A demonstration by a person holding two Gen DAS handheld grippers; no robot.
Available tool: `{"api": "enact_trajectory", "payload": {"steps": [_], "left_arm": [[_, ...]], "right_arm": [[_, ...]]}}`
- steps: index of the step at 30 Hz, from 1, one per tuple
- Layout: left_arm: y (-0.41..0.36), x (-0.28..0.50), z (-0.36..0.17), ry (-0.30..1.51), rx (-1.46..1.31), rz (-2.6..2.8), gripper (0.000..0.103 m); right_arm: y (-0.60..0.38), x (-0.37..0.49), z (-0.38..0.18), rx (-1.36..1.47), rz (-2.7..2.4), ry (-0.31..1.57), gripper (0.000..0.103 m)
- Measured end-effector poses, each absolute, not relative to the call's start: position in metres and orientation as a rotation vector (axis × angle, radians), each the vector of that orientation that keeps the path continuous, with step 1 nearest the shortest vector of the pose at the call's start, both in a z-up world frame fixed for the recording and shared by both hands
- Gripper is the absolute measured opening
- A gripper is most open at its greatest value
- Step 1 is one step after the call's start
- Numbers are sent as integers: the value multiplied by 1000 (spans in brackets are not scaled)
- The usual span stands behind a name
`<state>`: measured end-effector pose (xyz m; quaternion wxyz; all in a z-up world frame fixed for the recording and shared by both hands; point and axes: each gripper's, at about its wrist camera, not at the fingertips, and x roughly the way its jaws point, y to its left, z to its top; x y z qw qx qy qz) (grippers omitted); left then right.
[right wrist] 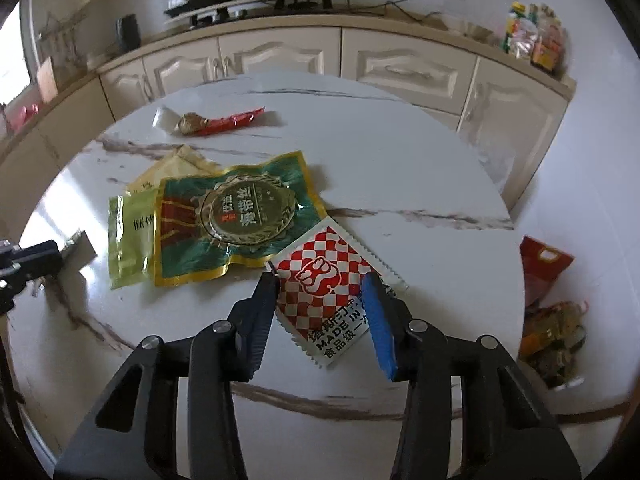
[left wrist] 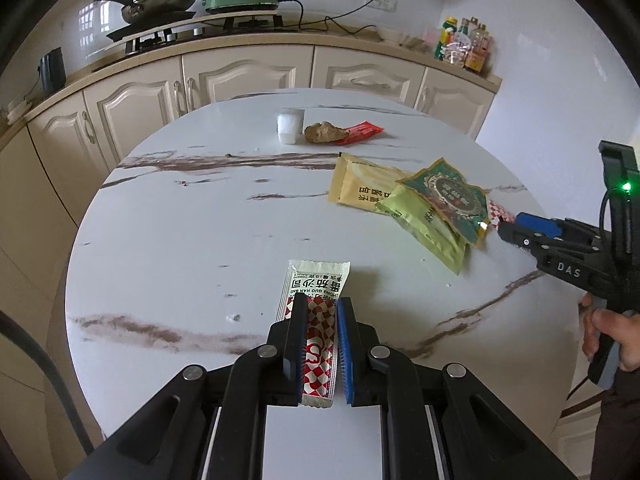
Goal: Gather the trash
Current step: 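Grasp the red-checkered packet with the left gripper while the right gripper grasps another red-checkered packet, then carry both red-checkered packets over the blue bin and open both grippers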
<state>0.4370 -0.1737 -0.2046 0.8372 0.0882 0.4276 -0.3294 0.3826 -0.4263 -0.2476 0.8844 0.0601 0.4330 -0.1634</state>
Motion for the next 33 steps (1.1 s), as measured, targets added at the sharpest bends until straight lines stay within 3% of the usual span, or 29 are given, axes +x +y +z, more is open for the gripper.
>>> {"api": "enact_trajectory", "payload": {"steps": [3, 4, 7, 13, 26, 31, 33], "left_arm": [[-170, 434, -203, 905, 175, -697, 10], [-169, 433, -203, 907, 171, -700, 9], [-168, 429, -200, 908, 168, -694, 8], [-162, 423, -196, 907, 163, -695, 9], [-153, 418, -192, 905, 123, -703, 4], [-158, 427, -198, 921, 159, -684, 13], [-162, 427, -200, 940, 167, -709, 31]], "right_arm": [[-428, 382, -248, 127, -324, 893, 36], [-428, 380, -247, 132, -317, 887, 27], [-425, 378, -246, 120, -319, 884, 15], [-425, 372, -244, 149, -268, 868, 7], [-411, 357, -220, 203, -202, 793, 6], [-401, 356, -207, 210, -165, 763, 6], [-398, 356, -205, 208, -153, 755, 6]]}}
